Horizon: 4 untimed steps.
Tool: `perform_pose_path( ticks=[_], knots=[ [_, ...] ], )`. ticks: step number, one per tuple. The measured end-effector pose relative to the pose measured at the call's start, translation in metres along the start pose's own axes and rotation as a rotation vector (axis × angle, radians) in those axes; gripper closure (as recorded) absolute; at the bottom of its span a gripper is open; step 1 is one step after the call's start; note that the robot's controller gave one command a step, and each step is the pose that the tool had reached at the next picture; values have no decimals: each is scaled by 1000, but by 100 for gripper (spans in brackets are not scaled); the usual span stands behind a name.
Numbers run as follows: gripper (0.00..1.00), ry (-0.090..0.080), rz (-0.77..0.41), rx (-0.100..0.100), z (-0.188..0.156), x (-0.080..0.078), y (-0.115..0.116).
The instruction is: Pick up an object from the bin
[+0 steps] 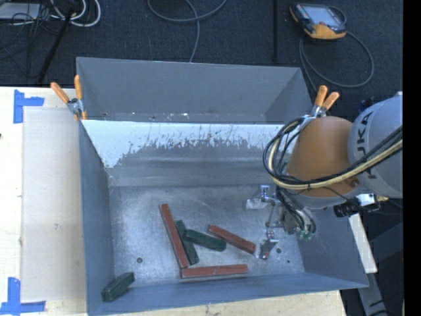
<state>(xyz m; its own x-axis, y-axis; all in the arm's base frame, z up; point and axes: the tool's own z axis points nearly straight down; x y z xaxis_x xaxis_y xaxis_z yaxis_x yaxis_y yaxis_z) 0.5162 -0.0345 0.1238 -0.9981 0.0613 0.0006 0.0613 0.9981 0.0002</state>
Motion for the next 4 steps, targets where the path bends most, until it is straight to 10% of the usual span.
perform_pose_path(
  ticks=[1, 2, 4],
  knots=[
    [0, -5, 97, 0, 53, 9, 3],
    [100, -9, 156, -2, 49, 20, -1],
    [100, -6, 156, -1, 46, 21, 0]
  ],
)
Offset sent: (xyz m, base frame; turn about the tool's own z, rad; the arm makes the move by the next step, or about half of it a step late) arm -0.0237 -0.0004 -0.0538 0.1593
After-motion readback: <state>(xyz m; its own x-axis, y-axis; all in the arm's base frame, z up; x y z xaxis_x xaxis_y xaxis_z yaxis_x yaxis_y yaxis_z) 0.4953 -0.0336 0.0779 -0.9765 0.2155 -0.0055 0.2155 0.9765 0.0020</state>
